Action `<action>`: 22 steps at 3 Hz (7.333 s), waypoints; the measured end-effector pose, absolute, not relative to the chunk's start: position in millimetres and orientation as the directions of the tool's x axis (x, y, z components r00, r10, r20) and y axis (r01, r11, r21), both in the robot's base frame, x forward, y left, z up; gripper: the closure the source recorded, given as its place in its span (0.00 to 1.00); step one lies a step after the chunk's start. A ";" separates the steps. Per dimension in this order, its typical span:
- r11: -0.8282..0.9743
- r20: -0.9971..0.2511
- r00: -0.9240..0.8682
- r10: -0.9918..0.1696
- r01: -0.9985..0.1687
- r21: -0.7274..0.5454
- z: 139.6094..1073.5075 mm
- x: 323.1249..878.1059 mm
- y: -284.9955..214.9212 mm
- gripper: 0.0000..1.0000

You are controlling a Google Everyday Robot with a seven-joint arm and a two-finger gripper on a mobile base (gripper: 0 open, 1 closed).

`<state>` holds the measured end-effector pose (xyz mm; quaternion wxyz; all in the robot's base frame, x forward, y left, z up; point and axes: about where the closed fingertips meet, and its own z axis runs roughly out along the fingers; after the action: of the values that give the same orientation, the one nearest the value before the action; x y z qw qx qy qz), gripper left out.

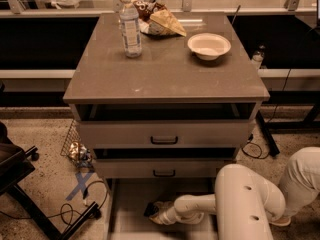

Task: Pick rxbar chocolate from bottom drawer and place on counter

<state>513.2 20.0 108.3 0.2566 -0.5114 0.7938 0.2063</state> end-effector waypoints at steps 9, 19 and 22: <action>0.357 -0.739 -0.295 -0.606 -0.931 0.079 459.5 442.7 -63.1 1.00; 0.399 -0.694 0.027 -0.719 -0.802 -0.445 899.0 669.3 -13.5 1.00; 0.303 -0.757 0.079 -0.649 -0.886 -0.352 881.2 692.0 57.1 0.74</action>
Offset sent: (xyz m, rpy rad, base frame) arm -0.0306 -0.0026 0.1027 0.0967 -0.0627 0.0304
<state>692.0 57.1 881.2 0.4556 -0.5761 0.6661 0.1298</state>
